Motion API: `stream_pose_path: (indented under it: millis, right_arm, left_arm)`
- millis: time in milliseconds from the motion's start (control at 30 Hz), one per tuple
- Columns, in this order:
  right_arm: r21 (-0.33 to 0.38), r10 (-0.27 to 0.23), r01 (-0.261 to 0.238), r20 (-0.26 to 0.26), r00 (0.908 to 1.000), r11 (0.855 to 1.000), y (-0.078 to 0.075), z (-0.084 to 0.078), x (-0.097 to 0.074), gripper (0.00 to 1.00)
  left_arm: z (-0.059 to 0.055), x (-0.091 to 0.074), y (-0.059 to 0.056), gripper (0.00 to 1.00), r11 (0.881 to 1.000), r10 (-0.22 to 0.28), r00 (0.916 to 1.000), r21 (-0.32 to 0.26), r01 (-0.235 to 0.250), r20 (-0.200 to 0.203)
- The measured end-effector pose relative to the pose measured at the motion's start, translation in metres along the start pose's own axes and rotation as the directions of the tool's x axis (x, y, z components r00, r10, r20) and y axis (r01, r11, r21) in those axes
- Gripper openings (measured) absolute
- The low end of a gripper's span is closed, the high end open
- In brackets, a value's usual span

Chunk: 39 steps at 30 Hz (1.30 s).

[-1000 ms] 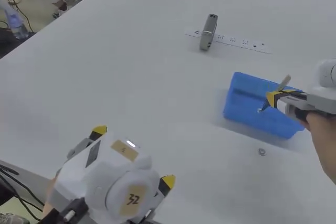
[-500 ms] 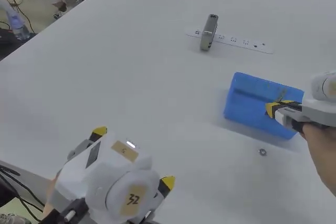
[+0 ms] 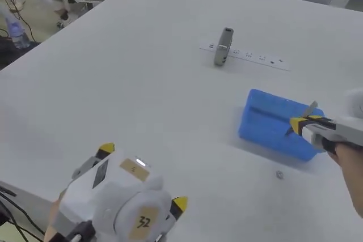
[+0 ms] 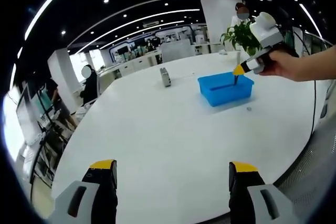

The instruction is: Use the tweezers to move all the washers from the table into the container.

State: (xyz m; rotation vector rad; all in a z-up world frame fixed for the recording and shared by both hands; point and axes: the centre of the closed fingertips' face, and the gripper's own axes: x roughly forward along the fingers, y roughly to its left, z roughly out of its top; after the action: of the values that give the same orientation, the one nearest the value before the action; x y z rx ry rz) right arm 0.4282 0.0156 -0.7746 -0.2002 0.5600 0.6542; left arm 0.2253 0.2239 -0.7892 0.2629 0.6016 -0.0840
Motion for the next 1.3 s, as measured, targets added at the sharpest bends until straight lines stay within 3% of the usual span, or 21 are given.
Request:
stream_pose_path:
  millis: [233,433,600,767,1133,1300]
  right_arm:
    - [0.033,0.02,-0.022,0.072,0.9972,0.999,0.017,0.012,-0.041,0.03]
    - [0.05,0.042,-0.045,0.053,0.9977,0.998,0.037,-0.011,-0.053,0.04]
    - [0.052,0.052,-0.053,0.015,0.9985,0.997,0.05,-0.032,-0.052,0.04]
    - [0.041,0.054,-0.053,-0.029,0.9981,0.998,0.052,-0.049,-0.044,0.04]
    - [0.029,0.051,-0.049,-0.07,0.9962,0.998,0.049,-0.064,-0.033,0.04]
    - [0.028,0.044,-0.042,-0.053,0.9976,0.999,0.045,-0.06,-0.034,0.04]
  left_arm:
    - [0.001,-0.001,0.0,0.89,1.0,0.001,1.0,-0.003,-0.001,0.009]
    - [0.001,-0.001,-0.001,0.9,1.0,-0.004,0.9999,0.0,0.004,0.01]
    - [0.001,-0.001,-0.001,0.89,1.0,-0.007,0.9999,0.002,0.007,0.009]
    - [0.0,-0.001,-0.001,0.89,1.0,-0.007,1.0,0.003,0.007,0.005]
    - [0.0,-0.001,0.0,0.89,1.0,-0.003,1.0,0.003,0.003,0.002]
    - [-0.001,-0.001,0.0,0.89,1.0,-0.001,1.0,0.003,0.001,-0.002]
